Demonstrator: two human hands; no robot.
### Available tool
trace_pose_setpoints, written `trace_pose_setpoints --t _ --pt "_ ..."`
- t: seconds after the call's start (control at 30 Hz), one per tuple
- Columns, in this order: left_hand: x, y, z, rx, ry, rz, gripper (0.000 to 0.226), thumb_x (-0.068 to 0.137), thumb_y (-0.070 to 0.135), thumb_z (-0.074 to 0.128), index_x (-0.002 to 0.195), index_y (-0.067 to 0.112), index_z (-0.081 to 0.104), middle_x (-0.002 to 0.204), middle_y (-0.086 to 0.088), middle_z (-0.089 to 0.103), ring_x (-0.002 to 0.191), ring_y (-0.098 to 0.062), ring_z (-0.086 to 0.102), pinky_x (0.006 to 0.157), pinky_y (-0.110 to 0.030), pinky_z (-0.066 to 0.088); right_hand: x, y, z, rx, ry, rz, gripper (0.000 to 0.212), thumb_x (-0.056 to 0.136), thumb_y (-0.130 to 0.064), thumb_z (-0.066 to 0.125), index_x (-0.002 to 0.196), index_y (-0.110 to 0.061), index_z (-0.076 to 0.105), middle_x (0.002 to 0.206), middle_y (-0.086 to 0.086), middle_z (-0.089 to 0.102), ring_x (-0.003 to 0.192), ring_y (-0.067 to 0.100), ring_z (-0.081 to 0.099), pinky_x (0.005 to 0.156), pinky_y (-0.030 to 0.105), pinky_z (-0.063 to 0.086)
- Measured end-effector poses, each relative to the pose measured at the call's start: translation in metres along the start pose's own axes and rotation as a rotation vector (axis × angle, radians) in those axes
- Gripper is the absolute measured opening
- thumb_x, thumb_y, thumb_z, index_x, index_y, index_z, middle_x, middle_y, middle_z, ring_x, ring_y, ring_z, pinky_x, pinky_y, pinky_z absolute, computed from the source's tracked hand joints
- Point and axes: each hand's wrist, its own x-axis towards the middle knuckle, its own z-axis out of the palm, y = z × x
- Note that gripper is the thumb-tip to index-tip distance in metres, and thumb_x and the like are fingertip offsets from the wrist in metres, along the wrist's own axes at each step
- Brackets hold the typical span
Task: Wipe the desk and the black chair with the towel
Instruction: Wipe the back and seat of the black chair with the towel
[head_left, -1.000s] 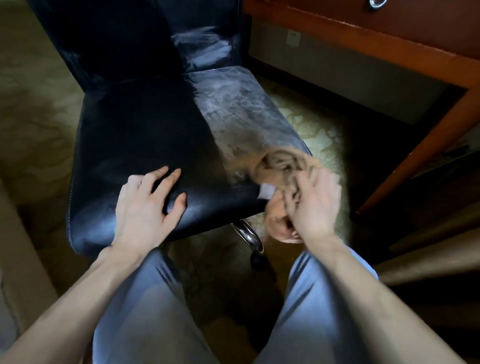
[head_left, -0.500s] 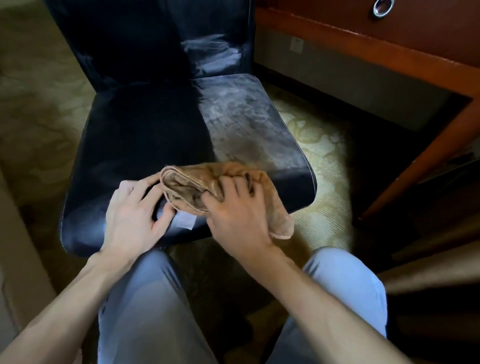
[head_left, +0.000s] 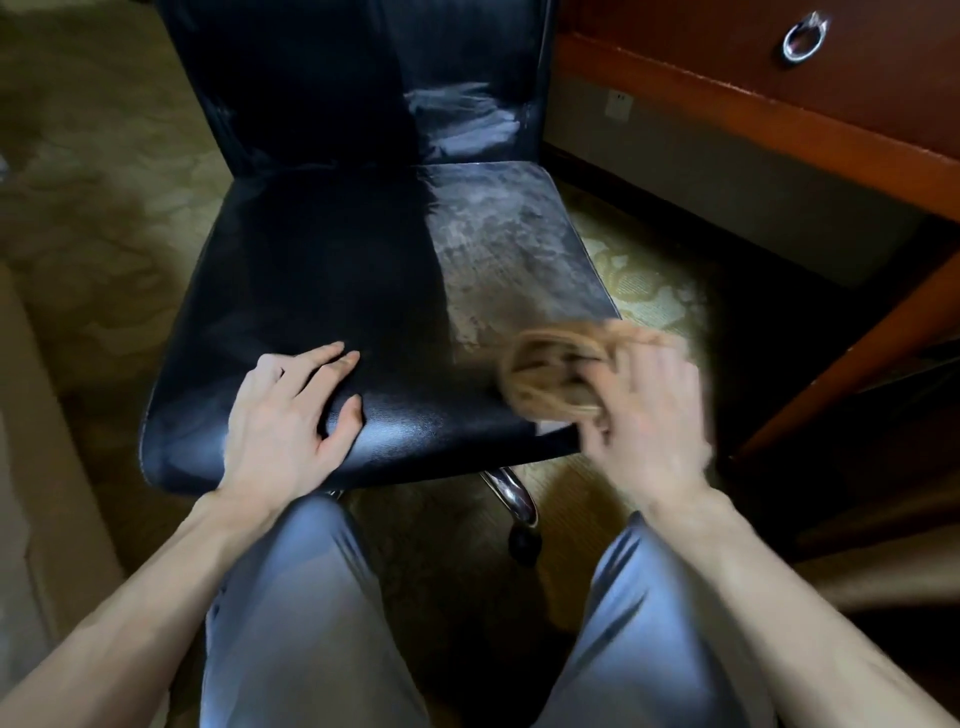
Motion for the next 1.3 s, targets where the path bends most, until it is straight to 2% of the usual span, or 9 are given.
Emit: trace_pose_setpoints --t 0.13,0.23,0.37,0.63,0.77,0.87,0.97,1.13,1.3 --pt "0.000 -0.003 -0.006 -0.005 -0.062 0.013 0.048 0.096 0.040 0.055 0.134 0.013 0.069 0.140 -0.003 0.065 0.100 -0.031 0.058 0.087 -0.042 0.049 0.040 -0.105 0.004 0.105 -0.195 -0.272 0.060 0.078 -0.027 0.052 0.137 -0.035 0.060 0.135 0.011 0.055 0.120 0.038 0.049 0.095 0.055 0.042" --pt "-0.002 -0.011 -0.011 -0.031 -0.087 0.025 0.054 0.095 0.049 0.057 0.135 0.014 0.069 0.142 -0.002 0.064 0.101 -0.028 0.057 0.087 -0.042 0.049 0.042 -0.136 0.019 -0.001 -0.322 -0.376 0.051 0.087 -0.036 0.065 0.138 -0.032 0.062 0.156 0.010 0.042 0.138 0.036 0.039 0.104 0.057 0.034" --pt "0.002 -0.027 -0.014 -0.031 -0.093 0.087 0.044 0.103 0.036 0.052 0.135 0.012 0.068 0.144 -0.003 0.063 0.100 -0.029 0.061 0.092 -0.039 0.049 0.030 -0.098 0.020 -0.009 -0.341 -0.385 0.059 0.064 -0.052 0.086 0.118 -0.030 0.073 0.129 0.001 0.064 0.121 0.032 0.054 0.098 0.054 0.035" --pt "0.005 -0.049 -0.017 -0.050 -0.088 0.068 0.038 0.102 0.029 0.054 0.134 0.016 0.070 0.143 0.003 0.064 0.100 -0.027 0.059 0.096 -0.045 0.051 -0.032 0.046 0.003 -0.086 -0.033 -0.194 0.037 0.069 -0.021 0.065 0.104 -0.021 0.077 0.097 0.008 0.066 0.091 0.038 0.059 0.083 0.055 0.045" --pt "0.008 -0.023 -0.008 -0.075 0.000 -0.235 0.040 0.098 0.024 0.043 0.126 0.016 0.071 0.137 0.004 0.067 0.109 -0.029 0.055 0.107 -0.042 0.046 -0.008 -0.012 -0.004 0.051 0.098 -0.305 0.033 0.077 -0.026 0.061 0.104 -0.020 0.078 0.107 0.007 0.065 0.098 0.033 0.055 0.090 0.055 0.045" --pt "0.009 0.014 0.008 -0.192 0.092 -0.379 0.037 0.092 0.018 0.055 0.127 0.013 0.065 0.132 -0.011 0.065 0.118 -0.033 0.051 0.104 -0.050 0.045 0.032 -0.104 0.006 0.126 -0.003 -0.348 0.044 0.072 -0.046 0.071 0.111 -0.026 0.075 0.114 0.006 0.069 0.105 0.033 0.057 0.093 0.048 0.038" --pt "0.008 0.037 0.015 -0.506 0.228 -0.484 0.051 0.084 0.020 0.067 0.135 0.014 0.062 0.133 -0.018 0.058 0.127 -0.040 0.053 0.109 -0.059 0.042 0.053 -0.155 0.019 0.075 -0.185 -0.326 0.034 0.081 -0.038 0.070 0.111 -0.023 0.074 0.114 0.008 0.068 0.113 0.033 0.056 0.094 0.052 0.037" --pt "0.021 0.029 0.010 -0.094 0.100 -0.485 0.038 0.101 0.023 0.048 0.135 0.011 0.059 0.136 -0.008 0.062 0.127 -0.030 0.047 0.110 -0.047 0.038 0.029 -0.106 0.010 0.016 -0.259 -0.317 0.032 0.072 -0.040 0.073 0.101 -0.027 0.073 0.106 0.001 0.067 0.107 0.029 0.056 0.093 0.049 0.038" --pt "0.020 -0.008 0.008 -0.073 0.061 -0.449 0.036 0.102 0.025 0.044 0.133 0.013 0.060 0.134 -0.006 0.064 0.127 -0.031 0.049 0.111 -0.044 0.039 -0.013 -0.042 -0.014 -0.017 -0.176 -0.234 0.027 0.069 -0.033 0.064 0.094 -0.026 0.073 0.094 0.001 0.062 0.093 0.031 0.055 0.088 0.050 0.040"
